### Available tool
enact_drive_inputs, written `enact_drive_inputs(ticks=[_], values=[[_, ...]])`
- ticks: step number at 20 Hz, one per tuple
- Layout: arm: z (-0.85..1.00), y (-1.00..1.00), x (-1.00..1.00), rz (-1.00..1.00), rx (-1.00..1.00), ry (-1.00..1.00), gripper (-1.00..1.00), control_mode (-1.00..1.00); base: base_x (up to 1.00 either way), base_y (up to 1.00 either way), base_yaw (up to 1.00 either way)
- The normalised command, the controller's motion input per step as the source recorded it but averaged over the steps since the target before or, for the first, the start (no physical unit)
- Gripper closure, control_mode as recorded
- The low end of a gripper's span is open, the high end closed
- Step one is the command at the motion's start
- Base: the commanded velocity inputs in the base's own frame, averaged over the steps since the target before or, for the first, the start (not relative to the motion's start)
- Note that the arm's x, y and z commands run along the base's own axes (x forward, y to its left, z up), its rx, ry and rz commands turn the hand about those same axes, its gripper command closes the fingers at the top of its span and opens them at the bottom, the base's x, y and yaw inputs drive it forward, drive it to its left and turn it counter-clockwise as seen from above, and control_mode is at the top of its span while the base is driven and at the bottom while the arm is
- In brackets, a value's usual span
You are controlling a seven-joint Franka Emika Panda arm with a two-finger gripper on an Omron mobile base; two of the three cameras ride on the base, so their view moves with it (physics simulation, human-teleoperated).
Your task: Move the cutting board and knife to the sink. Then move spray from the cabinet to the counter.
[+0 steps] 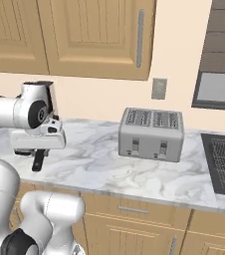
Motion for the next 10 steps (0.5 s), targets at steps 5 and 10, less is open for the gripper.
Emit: enact_drive_inputs(ticks=[5,10], values=[[0.0,0.0,0.0,0.0,0.0,0.0,1.0,1.0,-0.04,-0.56,-0.04],[0.0,0.0,0.0,0.0,0.0,0.0,1.0,1.0,0.0,-1.0,-0.05]])
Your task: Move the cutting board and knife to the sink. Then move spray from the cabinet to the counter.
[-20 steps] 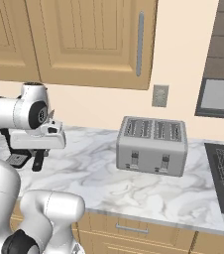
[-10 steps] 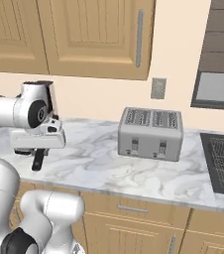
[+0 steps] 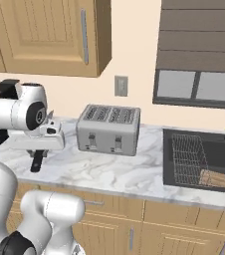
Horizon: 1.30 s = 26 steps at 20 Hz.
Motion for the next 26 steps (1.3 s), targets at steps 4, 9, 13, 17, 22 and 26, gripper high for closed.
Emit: enact_drive_inputs(ticks=[4,9,13,17,22,26], values=[[0.0,0.0,0.0,0.0,0.0,0.0,1.0,1.0,0.0,-1.0,-0.03],[0.0,0.0,0.0,0.0,0.0,0.0,1.0,1.0,0.05,-1.0,-0.04],[0.0,0.0,0.0,0.0,0.0,0.0,1.0,1.0,0.19,-1.0,0.0],[0.0,0.0,0.0,0.0,0.0,0.0,1.0,1.0,0.2,-1.0,0.0],[0.0,0.0,0.0,0.0,0.0,0.0,1.0,1.0,0.36,-1.0,0.0],[0.0,0.0,0.0,0.0,0.0,0.0,1.0,1.0,0.73,-0.87,-0.04]])
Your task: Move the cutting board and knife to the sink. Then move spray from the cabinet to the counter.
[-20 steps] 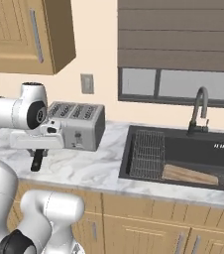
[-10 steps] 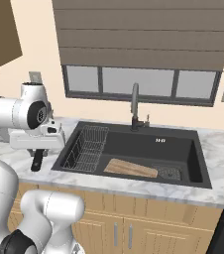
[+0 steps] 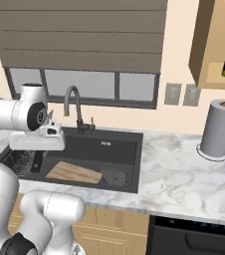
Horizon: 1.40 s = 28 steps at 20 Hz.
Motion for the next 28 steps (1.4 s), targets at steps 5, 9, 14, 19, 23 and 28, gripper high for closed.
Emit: enact_drive_inputs(ticks=[5,9,14,19,23,28], values=[[0.0,0.0,0.0,0.0,0.0,0.0,1.0,1.0,0.8,-0.43,-0.12],[0.0,0.0,0.0,0.0,0.0,0.0,1.0,1.0,0.06,-0.12,-0.02],[0.0,0.0,0.0,0.0,0.0,0.0,1.0,1.0,0.0,0.0,0.0],[0.0,0.0,0.0,0.0,0.0,0.0,1.0,1.0,0.0,0.0,0.0],[0.0,0.0,0.0,0.0,0.0,0.0,1.0,1.0,0.0,0.0,0.0],[0.0,0.0,0.15,0.0,0.0,0.05,1.0,-1.0,0.09,0.0,0.0]])
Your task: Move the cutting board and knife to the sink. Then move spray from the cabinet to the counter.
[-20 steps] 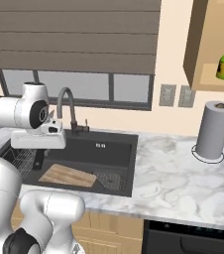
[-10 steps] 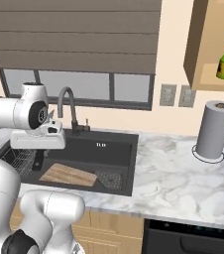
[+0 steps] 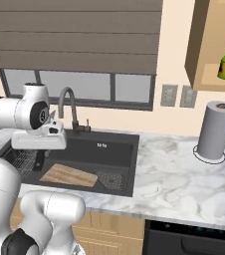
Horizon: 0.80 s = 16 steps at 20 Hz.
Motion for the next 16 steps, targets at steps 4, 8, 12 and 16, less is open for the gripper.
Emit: enact_drive_inputs(ticks=[4,8,12,16], values=[[0.04,0.0,0.38,0.08,0.0,0.18,1.0,-1.0,0.0,0.0,0.0],[0.11,0.0,0.41,0.11,0.0,0.16,1.0,-1.0,0.0,0.0,0.0],[0.02,-0.09,0.54,0.06,0.0,0.15,1.0,-1.0,0.0,0.0,0.0],[-0.34,-0.41,0.62,0.11,0.0,0.08,1.0,-1.0,0.0,0.0,0.0]])
